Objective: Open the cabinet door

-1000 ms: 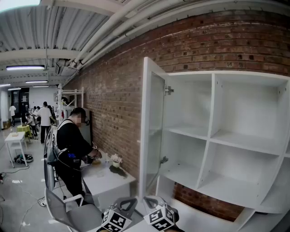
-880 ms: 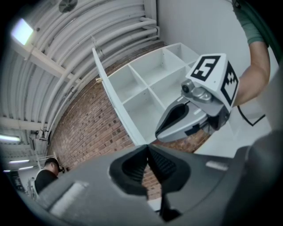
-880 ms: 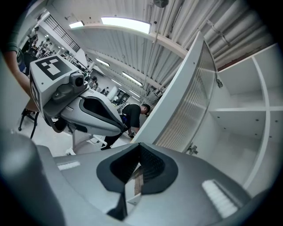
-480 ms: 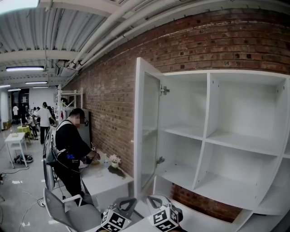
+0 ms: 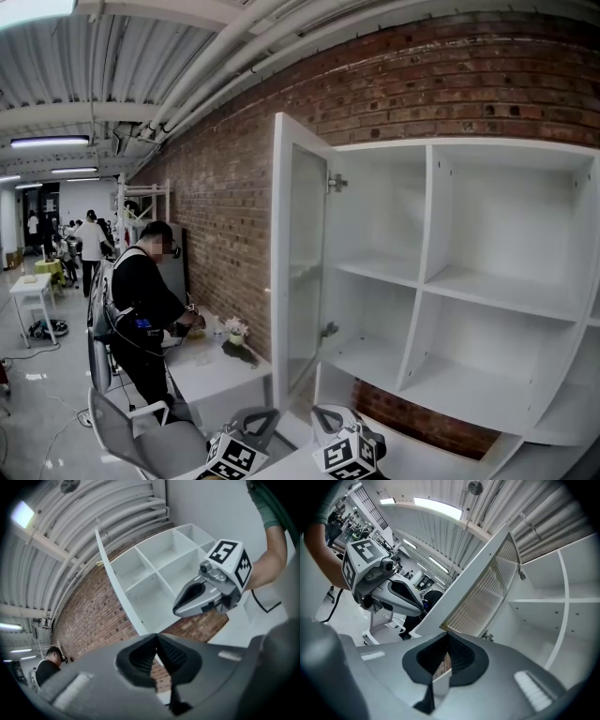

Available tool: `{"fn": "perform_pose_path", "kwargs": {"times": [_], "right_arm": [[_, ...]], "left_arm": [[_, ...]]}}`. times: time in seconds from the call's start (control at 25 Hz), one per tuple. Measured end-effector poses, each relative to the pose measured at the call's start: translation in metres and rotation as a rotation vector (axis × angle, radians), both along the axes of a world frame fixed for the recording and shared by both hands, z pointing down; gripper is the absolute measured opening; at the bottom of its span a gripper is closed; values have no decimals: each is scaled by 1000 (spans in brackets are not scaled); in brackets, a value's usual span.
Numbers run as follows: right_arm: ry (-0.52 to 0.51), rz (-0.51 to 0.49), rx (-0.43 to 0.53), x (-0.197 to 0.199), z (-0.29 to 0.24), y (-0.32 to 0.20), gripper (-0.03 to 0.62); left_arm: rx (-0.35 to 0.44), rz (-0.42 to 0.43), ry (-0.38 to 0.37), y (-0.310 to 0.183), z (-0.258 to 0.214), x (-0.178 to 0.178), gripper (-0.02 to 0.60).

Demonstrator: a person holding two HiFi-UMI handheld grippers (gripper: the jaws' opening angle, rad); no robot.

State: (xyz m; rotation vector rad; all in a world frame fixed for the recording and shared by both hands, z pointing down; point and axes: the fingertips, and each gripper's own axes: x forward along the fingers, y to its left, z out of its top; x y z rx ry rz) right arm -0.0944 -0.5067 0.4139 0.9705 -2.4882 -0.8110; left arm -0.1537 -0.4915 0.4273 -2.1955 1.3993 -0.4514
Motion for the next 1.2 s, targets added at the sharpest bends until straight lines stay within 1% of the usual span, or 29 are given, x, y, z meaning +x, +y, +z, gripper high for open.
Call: {"fn": "perform_pose_path", "kwargs": {"times": [0.2, 0.48, 1.2], "right_arm": [[7, 7, 5, 7, 3, -2, 4], [12, 14, 7, 8, 9, 0, 4], [15, 18, 2, 10, 10, -1, 4]], "left_arm": [[-6, -5, 7, -2, 3, -2, 0], [-6, -9, 13, -1, 6, -9, 0], [-15, -14, 22, -3, 8, -12, 0]]}}
